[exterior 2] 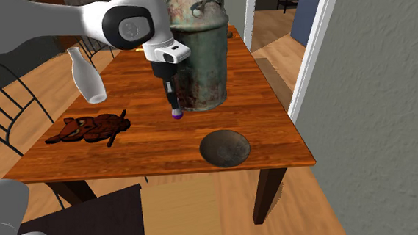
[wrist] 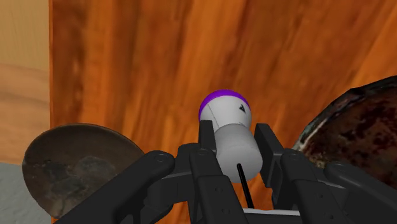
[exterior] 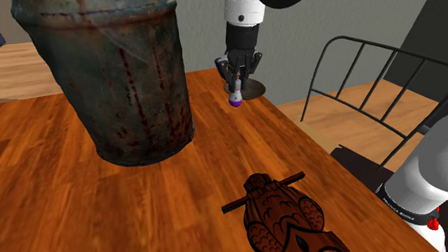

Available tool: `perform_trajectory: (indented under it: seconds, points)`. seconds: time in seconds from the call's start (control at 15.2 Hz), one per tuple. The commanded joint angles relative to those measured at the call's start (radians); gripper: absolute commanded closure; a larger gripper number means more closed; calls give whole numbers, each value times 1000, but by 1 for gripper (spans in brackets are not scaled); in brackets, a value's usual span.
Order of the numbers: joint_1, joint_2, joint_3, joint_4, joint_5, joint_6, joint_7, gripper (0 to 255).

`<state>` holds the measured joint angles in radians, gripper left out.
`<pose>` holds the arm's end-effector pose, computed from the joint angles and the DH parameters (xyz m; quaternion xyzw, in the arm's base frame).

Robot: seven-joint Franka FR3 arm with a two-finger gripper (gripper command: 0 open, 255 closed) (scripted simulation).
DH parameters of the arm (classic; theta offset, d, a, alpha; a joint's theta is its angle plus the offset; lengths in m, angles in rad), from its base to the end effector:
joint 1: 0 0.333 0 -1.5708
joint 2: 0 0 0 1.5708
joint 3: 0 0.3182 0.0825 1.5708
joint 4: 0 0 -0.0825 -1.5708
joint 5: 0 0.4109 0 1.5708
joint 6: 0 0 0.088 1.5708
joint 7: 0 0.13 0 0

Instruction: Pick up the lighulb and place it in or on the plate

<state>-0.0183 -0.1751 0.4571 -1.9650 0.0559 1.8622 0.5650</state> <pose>0.4868 0.2467 0.5182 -0.9969 0.0723 -0.0297 0.0031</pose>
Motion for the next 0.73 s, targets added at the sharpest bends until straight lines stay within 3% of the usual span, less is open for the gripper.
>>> perform_trajectory:
  seconds: [0.0, 0.26, 0.66]
  points:
    - [-2, -3, -3, 27, 1, -30, -4, 255]
    - [-3, -1, -5, 82, -1, -83, -4, 255]
    - [-61, 56, -78, 146, -27, -96, -127, 255]
